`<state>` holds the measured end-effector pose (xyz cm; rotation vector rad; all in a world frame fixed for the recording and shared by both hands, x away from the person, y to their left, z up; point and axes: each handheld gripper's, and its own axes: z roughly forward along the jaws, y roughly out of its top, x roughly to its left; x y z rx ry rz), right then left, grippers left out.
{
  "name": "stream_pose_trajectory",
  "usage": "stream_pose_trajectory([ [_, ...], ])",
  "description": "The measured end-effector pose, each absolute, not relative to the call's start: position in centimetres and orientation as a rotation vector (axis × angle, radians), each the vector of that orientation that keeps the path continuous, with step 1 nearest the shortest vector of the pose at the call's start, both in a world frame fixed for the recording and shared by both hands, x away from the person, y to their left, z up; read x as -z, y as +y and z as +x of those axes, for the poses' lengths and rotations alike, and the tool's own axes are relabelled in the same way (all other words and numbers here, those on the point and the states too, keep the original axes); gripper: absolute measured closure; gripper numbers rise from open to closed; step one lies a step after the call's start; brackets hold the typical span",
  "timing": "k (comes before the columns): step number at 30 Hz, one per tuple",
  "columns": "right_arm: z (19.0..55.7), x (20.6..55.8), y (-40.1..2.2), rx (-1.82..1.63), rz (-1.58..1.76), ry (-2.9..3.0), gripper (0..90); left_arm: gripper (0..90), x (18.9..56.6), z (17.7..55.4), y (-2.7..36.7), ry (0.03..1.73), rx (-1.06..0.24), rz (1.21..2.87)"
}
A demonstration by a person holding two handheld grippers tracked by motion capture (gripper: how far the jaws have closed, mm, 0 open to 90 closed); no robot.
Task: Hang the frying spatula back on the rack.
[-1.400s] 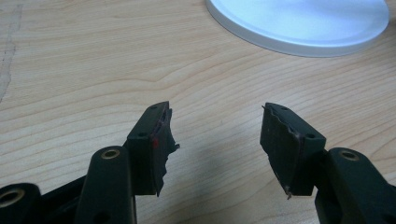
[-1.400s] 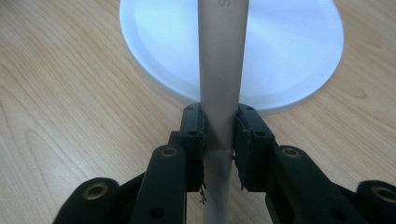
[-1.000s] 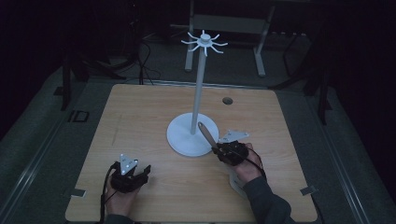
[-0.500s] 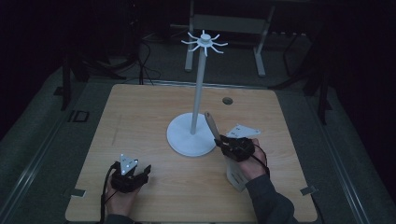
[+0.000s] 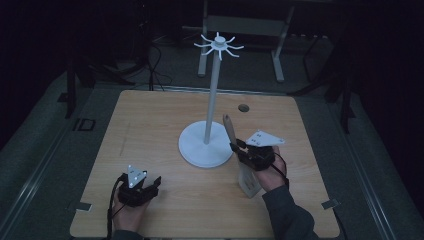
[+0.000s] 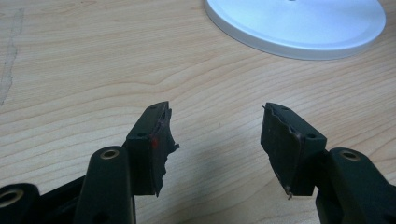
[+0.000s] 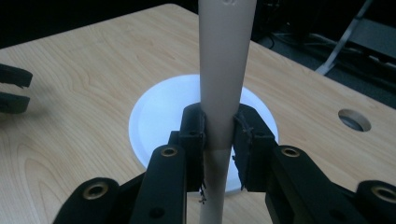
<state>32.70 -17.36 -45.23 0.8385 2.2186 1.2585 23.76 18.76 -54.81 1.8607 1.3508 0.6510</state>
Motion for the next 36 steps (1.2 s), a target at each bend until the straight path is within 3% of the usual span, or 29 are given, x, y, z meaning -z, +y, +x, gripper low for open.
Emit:
stream_pose_trajectory([
  [36,32.8,42.3,-17.2,-1.415,0.767,2.076,74.6,42.7,54.8,23.9,18.7,1.35,-0.655,1.861],
])
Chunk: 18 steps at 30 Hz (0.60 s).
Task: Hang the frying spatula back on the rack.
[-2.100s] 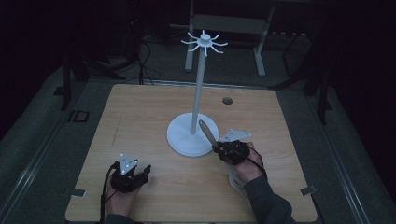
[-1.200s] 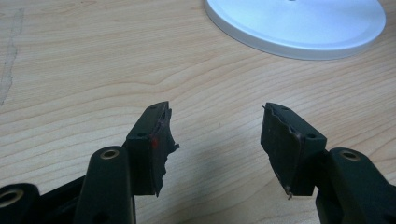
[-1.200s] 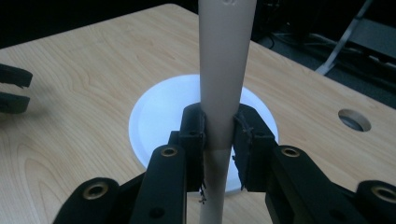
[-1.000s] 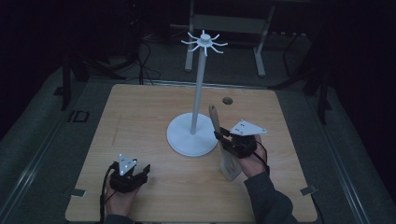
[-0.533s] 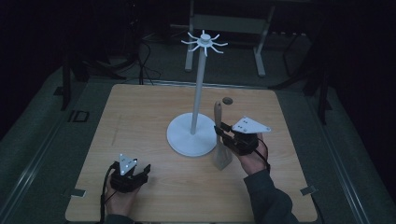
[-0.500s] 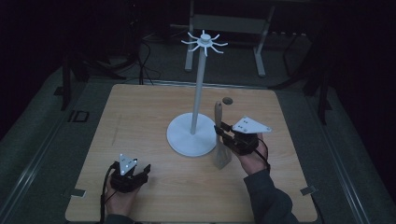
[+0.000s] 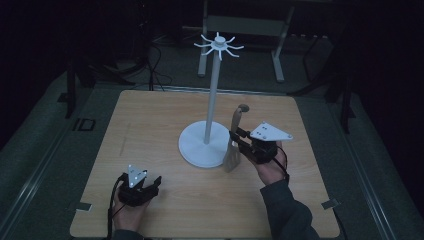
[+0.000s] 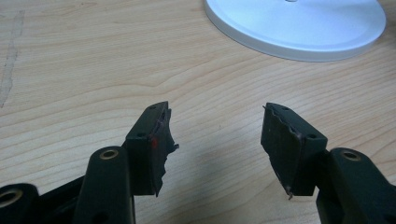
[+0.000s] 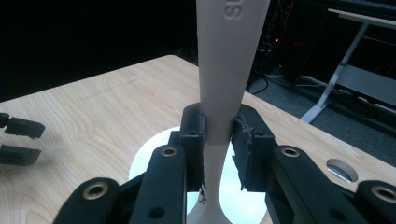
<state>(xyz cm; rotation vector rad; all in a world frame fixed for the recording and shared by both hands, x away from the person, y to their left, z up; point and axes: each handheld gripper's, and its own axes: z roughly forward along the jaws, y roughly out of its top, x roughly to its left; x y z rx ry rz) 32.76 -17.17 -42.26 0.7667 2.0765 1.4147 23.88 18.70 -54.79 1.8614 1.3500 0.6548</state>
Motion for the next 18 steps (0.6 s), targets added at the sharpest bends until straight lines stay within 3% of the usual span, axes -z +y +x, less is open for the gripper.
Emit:
stream_pose_trajectory([
  [18,33.5,40.8,-17.5,-1.452,0.782,2.048,74.6,42.5,54.8,23.9,18.7,1.351,-0.653,1.86],
])
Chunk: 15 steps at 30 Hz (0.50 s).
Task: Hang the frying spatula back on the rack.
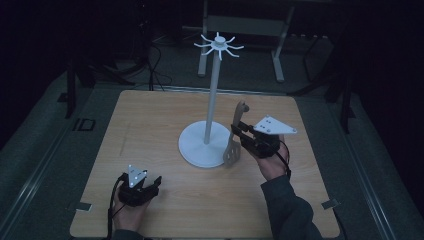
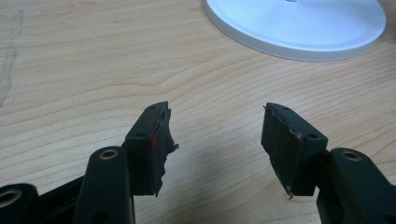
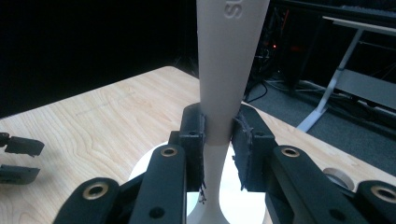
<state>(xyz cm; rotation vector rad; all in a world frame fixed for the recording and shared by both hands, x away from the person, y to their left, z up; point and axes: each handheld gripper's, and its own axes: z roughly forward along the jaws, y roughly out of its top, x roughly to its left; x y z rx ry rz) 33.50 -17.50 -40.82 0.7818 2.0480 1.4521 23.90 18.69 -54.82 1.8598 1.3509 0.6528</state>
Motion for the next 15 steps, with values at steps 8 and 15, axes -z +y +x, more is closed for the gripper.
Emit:
stream_pose_trajectory([
  [8,33.7,40.2,-17.5,-1.459,0.777,2.037,74.6,42.4,54.8,23.9,18.7,1.35,-0.653,1.858],
  [15,34.0,39.3,-17.7,-1.47,0.778,2.019,74.6,42.4,54.8,23.9,18.8,1.352,-0.652,1.855],
])
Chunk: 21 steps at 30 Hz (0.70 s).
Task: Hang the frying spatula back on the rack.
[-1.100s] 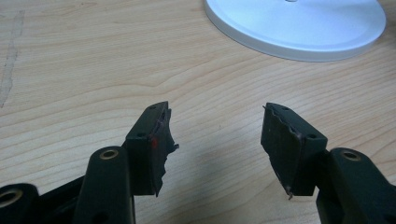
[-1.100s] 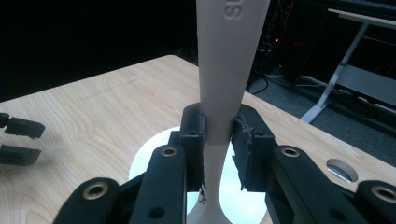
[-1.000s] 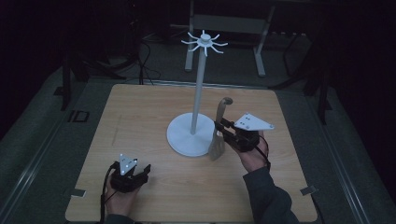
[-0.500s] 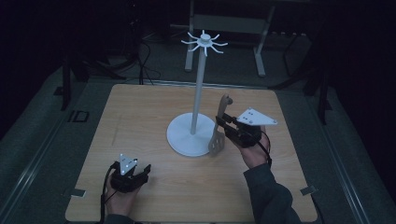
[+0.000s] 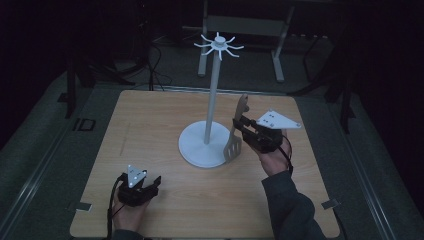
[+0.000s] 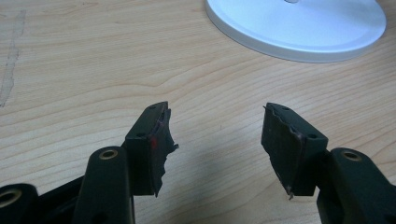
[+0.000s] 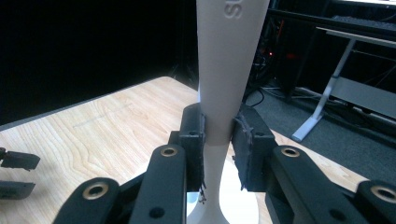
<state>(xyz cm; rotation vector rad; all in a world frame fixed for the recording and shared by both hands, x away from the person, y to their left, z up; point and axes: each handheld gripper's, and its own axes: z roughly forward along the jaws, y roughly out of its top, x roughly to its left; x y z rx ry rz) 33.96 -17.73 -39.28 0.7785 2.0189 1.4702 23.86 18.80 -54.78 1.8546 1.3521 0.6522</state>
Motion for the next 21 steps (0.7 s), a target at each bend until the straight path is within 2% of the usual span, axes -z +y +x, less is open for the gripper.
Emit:
stream_pose_trajectory([
  [21,34.7,37.2,-18.0,-1.512,0.774,1.99,74.6,42.3,54.8,23.9,18.8,1.353,-0.654,1.853],
])
